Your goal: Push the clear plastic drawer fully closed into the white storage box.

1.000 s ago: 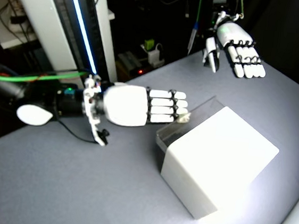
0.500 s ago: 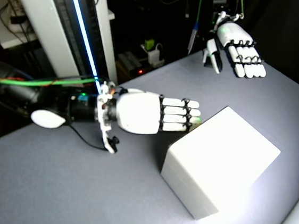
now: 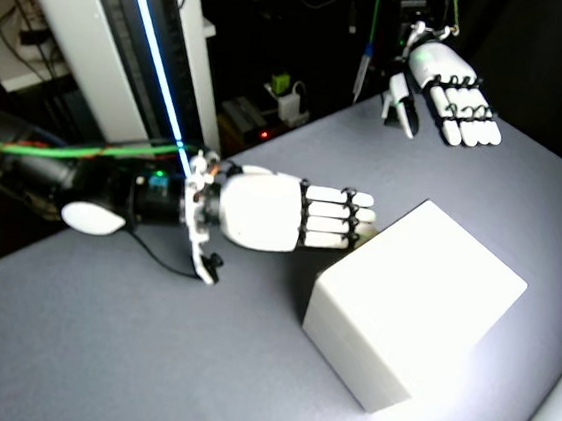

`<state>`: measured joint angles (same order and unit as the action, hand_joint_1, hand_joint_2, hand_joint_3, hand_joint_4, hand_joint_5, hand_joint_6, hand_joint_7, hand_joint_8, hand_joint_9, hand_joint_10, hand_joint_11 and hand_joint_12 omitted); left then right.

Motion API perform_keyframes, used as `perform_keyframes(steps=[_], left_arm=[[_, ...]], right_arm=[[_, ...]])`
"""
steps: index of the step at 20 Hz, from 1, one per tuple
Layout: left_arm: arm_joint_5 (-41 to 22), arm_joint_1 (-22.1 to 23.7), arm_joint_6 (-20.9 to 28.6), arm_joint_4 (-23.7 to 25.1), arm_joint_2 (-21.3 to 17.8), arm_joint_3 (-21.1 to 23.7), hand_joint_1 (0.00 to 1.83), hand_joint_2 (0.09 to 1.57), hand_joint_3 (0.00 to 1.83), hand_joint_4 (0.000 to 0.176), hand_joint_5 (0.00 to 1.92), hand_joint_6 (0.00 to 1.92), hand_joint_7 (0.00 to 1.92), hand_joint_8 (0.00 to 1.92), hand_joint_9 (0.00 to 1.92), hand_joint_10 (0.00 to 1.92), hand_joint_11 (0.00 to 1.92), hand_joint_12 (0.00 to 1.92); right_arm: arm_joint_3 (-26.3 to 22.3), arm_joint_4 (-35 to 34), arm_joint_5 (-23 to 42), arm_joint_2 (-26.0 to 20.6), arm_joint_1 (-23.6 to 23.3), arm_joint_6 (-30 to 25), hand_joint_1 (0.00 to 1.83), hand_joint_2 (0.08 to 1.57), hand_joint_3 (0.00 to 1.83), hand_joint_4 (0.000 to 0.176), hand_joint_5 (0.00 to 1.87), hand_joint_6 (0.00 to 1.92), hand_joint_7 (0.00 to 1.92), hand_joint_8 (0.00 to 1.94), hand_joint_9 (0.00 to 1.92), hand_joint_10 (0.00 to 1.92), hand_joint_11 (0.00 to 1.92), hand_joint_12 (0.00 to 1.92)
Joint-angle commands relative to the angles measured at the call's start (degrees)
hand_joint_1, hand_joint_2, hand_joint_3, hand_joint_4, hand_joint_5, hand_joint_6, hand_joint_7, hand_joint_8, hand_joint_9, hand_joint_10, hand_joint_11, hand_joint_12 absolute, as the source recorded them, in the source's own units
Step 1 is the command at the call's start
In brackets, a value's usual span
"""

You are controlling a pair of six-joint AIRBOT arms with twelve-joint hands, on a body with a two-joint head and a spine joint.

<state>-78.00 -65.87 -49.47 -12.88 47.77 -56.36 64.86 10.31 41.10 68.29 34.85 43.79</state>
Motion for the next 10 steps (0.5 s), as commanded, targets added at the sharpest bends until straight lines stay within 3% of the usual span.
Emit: perform_keyframes(steps=[1,2,3,4,5,7,8,9,10], left_arm=[[-7.84,-0.02,0.14,-0.57,-0.05,0.04,0.63,1.51,0.0,0.0,0.0,0.0,0.0,0.0,0.0,0.0,0.0,0.0],[-8.07,-0.21,0.16,-0.74,-0.06,0.08,0.63,1.51,0.0,0.0,0.0,0.0,0.0,0.0,0.0,0.0,0.0,0.0],[-8.25,-0.37,0.17,-0.88,-0.08,0.14,0.63,1.51,0.0,0.0,0.0,0.0,0.0,0.0,0.0,0.0,0.0,0.0],[-8.38,-0.55,0.17,-1.05,-0.11,0.19,0.62,1.51,0.0,0.006,0.0,0.0,0.0,0.0,0.0,0.0,0.0,0.0],[-8.58,-0.77,0.17,-1.25,-0.18,0.28,0.59,1.52,0.0,0.018,0.0,0.0,0.0,0.0,0.0,0.0,0.0,0.0],[-9.39,-1.39,0.18,-1.7,-0.41,0.56,0.6,1.51,0.0,0.025,0.0,0.0,0.0,0.0,0.0,0.0,0.0,0.0],[-9.61,-1.59,0.18,-1.82,-0.47,0.63,0.6,1.51,0.0,0.025,0.0,0.0,0.0,0.0,0.0,0.0,0.0,0.0],[-9.94,-1.87,0.18,-2.04,-0.54,0.74,0.61,1.51,0.0,0.005,0.0,0.0,0.0,0.0,0.0,0.0,0.0,0.0],[-10.28,-2.08,0.19,-2.16,-0.56,0.82,0.61,1.51,0.0,0.005,0.0,0.0,0.0,0.0,0.0,0.0,0.0,0.0]], right_arm=[[-0.8,1.02,9.13,-0.6,0.01,-1.4,0.17,1.38,0.0,0.0,0.0,0.0,0.0,0.0,0.0,0.0,0.04,0.03],[-1.65,2.44,10.15,-1.26,0.54,-2.8,0.17,1.38,0.01,0.0,0.0,0.0,0.0,0.0,0.03,0.01,0.01,0.2],[-2.73,3.92,11.59,-2.31,1.27,-4.26,0.17,1.38,0.01,0.0,0.0,0.0,0.0,0.0,0.03,0.01,0.01,0.2],[-3.55,5.4,12.75,-3.39,1.82,-5.66,0.28,1.37,0.0,0.0,0.01,0.0,0.02,0.0,0.07,0.01,0.0,0.42],[-4.44,6.95,14.26,-4.49,2.5,-7.41,0.27,1.38,0.0,0.0,0.0,0.0,0.01,0.0,0.08,0.01,0.0,0.37],[-6.02,9.98,17.98,-7.04,4.32,-11.95,0.24,1.37,0.0,0.0,0.02,0.0,0.06,0.01,0.12,0.01,0.0,0.56],[-6.45,10.13,19.05,-7.71,4.92,-12.56,0.24,1.37,0.0,0.0,0.02,0.0,0.06,0.01,0.12,0.01,0.0,0.56],[-7.59,9.97,20.81,-9.41,6.1,-12.69,0.25,1.35,0.0,0.0,0.01,0.0,0.1,0.01,0.14,0.02,0.0,0.7],[-8.58,9.37,22.54,-11.23,7.37,-12.68,0.27,1.34,0.0,0.0,0.02,0.01,0.13,0.01,0.16,0.02,0.0,0.8]])
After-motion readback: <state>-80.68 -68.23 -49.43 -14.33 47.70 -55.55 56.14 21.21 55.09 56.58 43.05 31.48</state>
